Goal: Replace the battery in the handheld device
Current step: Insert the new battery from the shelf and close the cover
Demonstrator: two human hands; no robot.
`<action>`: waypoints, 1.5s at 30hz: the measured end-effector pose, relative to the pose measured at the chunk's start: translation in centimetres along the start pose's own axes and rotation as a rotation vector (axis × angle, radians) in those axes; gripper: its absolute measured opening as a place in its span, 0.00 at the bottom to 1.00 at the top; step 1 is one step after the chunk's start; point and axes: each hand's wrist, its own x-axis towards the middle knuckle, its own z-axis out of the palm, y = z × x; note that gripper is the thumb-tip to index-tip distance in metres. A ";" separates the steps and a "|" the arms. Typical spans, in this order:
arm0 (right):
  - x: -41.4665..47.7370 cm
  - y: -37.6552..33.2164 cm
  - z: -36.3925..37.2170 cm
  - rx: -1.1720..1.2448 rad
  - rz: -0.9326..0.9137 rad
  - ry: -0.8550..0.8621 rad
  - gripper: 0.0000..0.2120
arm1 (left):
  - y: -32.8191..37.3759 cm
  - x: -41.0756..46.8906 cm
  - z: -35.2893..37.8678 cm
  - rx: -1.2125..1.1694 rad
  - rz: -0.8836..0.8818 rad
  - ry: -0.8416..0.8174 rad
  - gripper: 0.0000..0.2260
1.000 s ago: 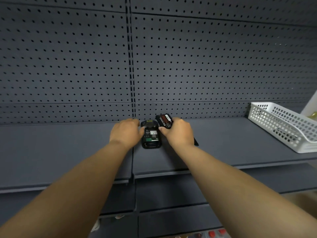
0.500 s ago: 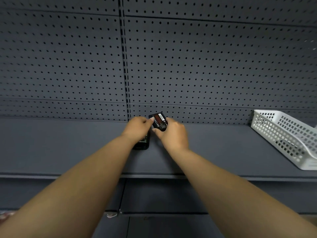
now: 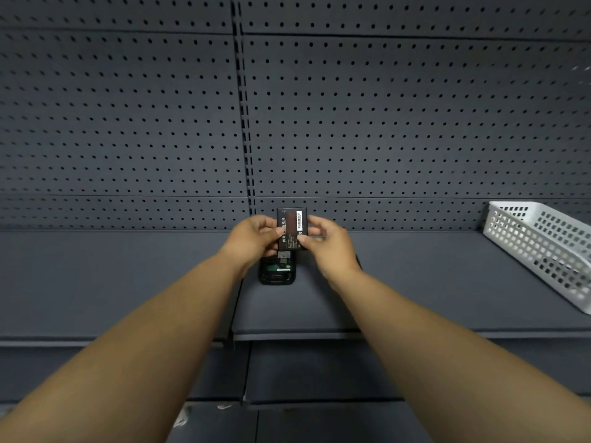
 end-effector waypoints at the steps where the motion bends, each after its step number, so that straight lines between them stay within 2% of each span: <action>1: 0.0 0.1 0.3 0.044 0.006 -0.006 0.22 | -0.2 0.0 -0.3 0.006 0.007 -0.014 0.09; 9: 0.1 0.5 1.9 0.099 0.007 -0.004 0.13 | -1.0 -0.4 -2.3 0.010 0.024 -0.086 0.09; 15: 0.1 0.5 2.8 0.127 0.018 -0.010 0.14 | -1.4 -0.1 -3.0 0.008 0.043 -0.107 0.09; 17: 0.1 0.4 3.0 0.161 0.040 -0.011 0.16 | -1.6 0.2 -3.2 0.030 0.032 -0.088 0.06; 20: 0.4 0.3 3.2 0.160 0.099 0.011 0.22 | -1.9 0.8 -3.2 0.061 -0.017 -0.068 0.18; 22: 0.9 0.4 3.3 0.147 0.152 0.024 0.20 | -2.1 1.1 -3.3 0.051 -0.067 -0.067 0.22; 26: 1.6 0.8 3.3 0.059 0.289 0.005 0.14 | -2.4 1.5 -3.8 0.058 -0.168 -0.136 0.12; 29: 1.7 0.9 3.4 0.009 0.369 -0.028 0.04 | -2.5 1.2 -4.0 0.049 -0.241 -0.217 0.03; 33: 1.7 1.0 3.5 -0.042 0.410 -0.017 0.08 | -2.5 1.3 -3.9 0.067 -0.280 -0.258 0.01; 34: 1.7 1.0 3.6 -0.055 0.418 -0.016 0.10 | -2.5 1.4 -3.8 0.078 -0.283 -0.259 0.02; 38: 2.0 1.1 3.7 -0.076 0.407 -0.012 0.12 | -2.7 1.8 -3.8 0.156 -0.273 -0.241 0.14; 45: 2.1 0.5 3.8 -0.219 0.389 -0.134 0.10 | -2.9 2.2 -3.4 0.259 -0.241 -0.242 0.16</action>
